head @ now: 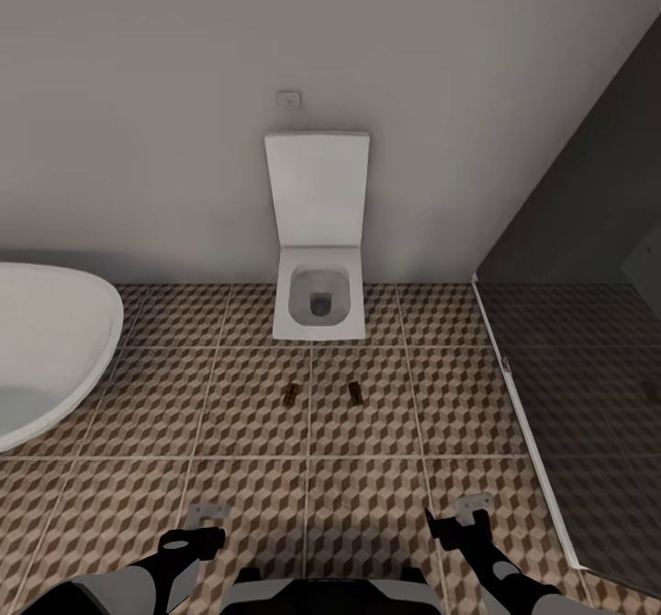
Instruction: Take the four mousetraps from the cabinet in the bathroom and place them on the bathroom floor. Make sure all four end up on the same floor surface, and ensure that at least two of them are either under or directly next to the same bathroom sink.
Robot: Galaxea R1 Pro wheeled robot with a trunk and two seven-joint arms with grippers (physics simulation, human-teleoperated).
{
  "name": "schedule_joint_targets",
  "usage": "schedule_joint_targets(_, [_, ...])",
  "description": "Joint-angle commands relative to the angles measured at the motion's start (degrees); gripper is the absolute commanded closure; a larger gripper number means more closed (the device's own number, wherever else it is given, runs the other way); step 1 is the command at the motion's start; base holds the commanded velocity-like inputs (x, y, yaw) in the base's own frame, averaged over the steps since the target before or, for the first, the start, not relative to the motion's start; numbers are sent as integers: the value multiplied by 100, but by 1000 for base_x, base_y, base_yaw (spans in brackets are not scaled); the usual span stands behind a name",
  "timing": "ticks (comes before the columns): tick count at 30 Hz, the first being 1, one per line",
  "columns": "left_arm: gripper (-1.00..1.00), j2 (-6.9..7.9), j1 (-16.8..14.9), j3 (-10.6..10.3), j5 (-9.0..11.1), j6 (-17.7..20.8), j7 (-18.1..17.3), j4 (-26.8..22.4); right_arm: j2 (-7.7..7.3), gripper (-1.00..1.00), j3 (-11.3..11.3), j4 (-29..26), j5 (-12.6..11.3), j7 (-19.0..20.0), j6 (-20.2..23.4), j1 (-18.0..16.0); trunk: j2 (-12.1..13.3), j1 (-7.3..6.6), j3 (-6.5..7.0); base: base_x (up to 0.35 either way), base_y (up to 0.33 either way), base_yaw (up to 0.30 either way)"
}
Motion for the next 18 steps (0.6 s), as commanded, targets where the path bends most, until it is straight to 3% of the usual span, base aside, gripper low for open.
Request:
schedule_joint_targets(1, [-100, -2, -5, -31, 22, -27, 1, 17, -6, -100, 43, 5, -64, 18, -18, -2, -8, 3, 3, 0, 0, 0])
schedule_joint_targets(18, [-100, -1, 0, -32, 22, -26, 1, 17, -2, -100, 43, 5, -67, 18, -18, -2, -8, 3, 162, 0, 0, 0])
